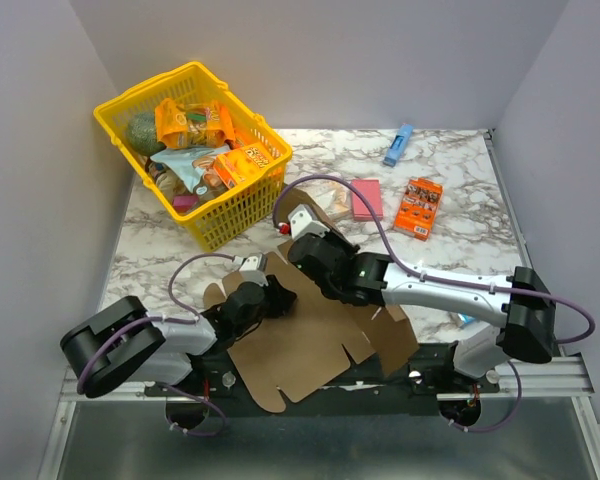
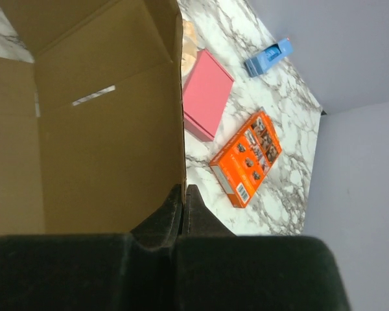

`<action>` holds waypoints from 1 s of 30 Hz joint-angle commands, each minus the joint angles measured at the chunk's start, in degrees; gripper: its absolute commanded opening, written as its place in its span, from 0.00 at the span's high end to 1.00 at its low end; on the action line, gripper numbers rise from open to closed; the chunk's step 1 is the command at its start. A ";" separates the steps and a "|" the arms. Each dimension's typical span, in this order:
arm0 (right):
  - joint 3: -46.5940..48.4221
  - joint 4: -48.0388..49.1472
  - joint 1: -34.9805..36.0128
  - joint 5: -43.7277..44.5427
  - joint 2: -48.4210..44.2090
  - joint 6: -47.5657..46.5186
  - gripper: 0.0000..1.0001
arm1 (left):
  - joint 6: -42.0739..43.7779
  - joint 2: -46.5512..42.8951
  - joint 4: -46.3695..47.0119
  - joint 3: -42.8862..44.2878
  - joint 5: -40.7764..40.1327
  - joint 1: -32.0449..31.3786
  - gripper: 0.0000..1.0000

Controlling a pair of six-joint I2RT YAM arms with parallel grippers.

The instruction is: Fold the paper box

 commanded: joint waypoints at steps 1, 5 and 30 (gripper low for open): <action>3.59 -3.66 4.44 -0.31 2.16 9.88 0.99 | -2.95 4.40 0.50 0.88 1.29 -3.87 0.60; 2.90 -8.32 7.26 -3.64 3.30 18.68 0.99 | -4.62 6.68 2.17 1.58 0.85 -6.42 0.59; -6.25 -16.85 8.76 -5.23 -18.05 20.09 0.99 | 12.96 -16.96 -21.12 9.40 24.05 16.77 0.01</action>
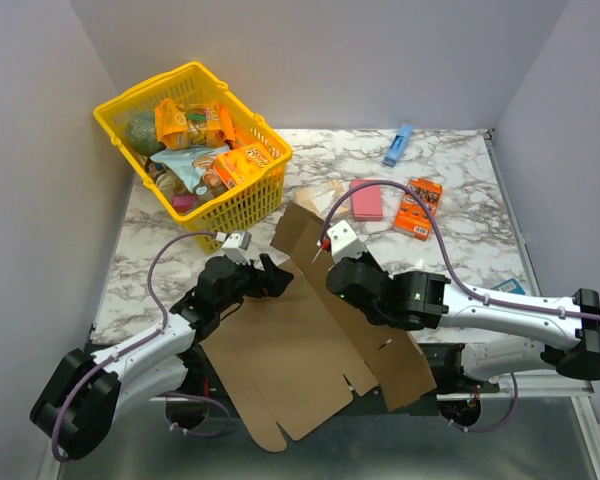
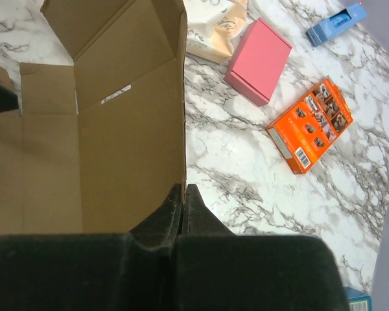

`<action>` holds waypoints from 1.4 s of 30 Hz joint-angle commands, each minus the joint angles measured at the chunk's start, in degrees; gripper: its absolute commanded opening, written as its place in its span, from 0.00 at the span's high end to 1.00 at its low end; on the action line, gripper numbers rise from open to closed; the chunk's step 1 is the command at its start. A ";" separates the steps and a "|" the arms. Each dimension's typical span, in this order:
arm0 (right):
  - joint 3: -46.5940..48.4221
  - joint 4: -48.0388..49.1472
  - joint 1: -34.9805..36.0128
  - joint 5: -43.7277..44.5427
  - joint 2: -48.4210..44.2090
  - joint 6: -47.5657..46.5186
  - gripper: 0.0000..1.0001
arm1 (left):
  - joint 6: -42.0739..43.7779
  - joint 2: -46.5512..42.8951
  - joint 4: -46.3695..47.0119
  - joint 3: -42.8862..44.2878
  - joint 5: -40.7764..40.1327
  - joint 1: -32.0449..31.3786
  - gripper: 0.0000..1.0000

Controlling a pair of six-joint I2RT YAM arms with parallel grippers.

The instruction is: Fold the paper box

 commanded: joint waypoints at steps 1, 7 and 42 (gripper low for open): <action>-0.26 -4.11 0.54 -0.40 -1.90 0.64 0.99 | 3.19 4.45 -2.63 3.94 6.80 1.39 0.02; 0.36 -5.26 0.54 -0.14 -2.34 1.08 0.99 | 4.59 8.31 0.27 5.08 7.69 1.83 0.02; 2.56 -5.53 0.54 0.04 -2.34 1.17 0.99 | 6.36 32.49 11.95 9.83 15.06 5.26 0.42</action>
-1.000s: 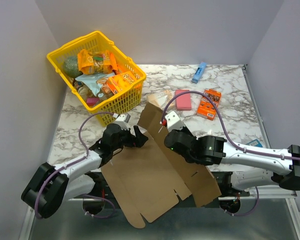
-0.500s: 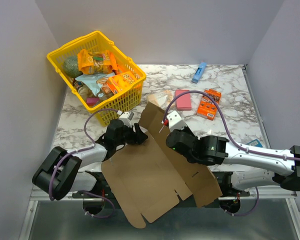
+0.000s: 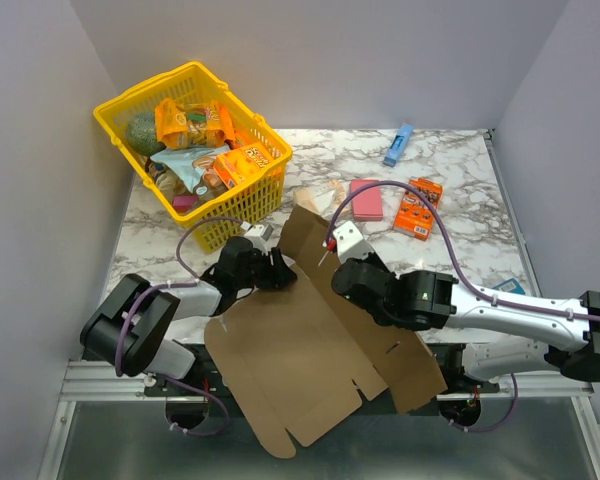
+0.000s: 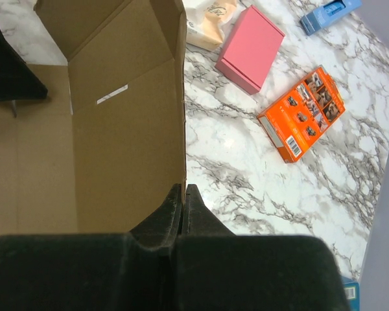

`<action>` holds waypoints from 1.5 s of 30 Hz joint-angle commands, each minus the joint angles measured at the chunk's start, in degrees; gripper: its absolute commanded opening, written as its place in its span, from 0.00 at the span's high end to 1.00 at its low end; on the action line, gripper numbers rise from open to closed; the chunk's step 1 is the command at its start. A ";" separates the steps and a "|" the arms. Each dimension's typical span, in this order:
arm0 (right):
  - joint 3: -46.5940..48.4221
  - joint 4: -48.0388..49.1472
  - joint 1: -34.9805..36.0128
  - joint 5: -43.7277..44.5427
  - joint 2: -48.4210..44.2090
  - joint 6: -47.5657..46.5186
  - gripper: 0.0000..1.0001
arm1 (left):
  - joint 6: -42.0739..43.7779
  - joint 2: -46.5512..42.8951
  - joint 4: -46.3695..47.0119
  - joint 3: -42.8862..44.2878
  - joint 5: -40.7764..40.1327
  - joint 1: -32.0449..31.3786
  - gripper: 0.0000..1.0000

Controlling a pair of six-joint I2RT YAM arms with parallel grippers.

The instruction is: Fold the paper box

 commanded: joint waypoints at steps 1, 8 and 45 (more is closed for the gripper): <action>2.23 -0.26 0.54 0.10 0.39 0.45 0.99 | -1.16 2.35 5.07 0.21 2.89 0.29 0.47; 2.05 -0.26 0.63 0.72 1.71 0.89 0.99 | -1.96 -0.02 7.89 -1.28 2.98 -0.06 0.79; -9.01 60.84 0.98 6.44 11.02 -32.92 0.99 | -5.12 -12.25 -1.78 -3.48 -44.57 -21.68 0.94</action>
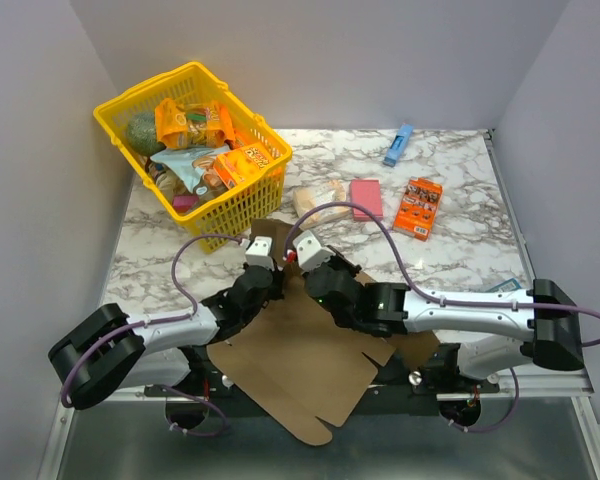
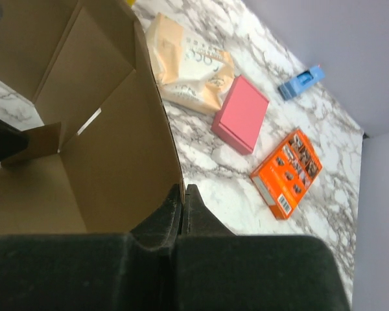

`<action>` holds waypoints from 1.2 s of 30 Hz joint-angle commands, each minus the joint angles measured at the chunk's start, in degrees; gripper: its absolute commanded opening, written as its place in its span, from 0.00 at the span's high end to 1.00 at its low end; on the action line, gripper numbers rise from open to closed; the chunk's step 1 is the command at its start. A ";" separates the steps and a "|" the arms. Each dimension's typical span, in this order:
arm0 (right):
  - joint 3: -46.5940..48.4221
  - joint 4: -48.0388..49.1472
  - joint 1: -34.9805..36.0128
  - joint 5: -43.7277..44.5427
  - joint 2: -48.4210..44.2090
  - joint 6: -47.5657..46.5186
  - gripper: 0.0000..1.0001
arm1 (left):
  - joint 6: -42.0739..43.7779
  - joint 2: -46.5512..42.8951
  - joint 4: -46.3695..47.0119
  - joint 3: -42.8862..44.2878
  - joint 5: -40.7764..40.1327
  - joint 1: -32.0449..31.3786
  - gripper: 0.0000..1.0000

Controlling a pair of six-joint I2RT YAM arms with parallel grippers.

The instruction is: Fold the paper box

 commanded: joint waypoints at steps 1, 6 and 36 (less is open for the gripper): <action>-6.18 35.48 -0.20 -2.61 0.82 -21.45 0.99 | -3.66 0.67 1.94 0.65 -4.81 -0.41 0.94; -10.30 42.18 -0.38 -4.12 3.28 -27.12 0.99 | -5.68 0.68 3.96 -0.31 -1.39 0.64 0.83; -17.17 36.39 -0.38 -6.14 -1.82 -26.68 0.99 | 19.62 -26.21 -19.42 11.99 18.48 10.31 0.20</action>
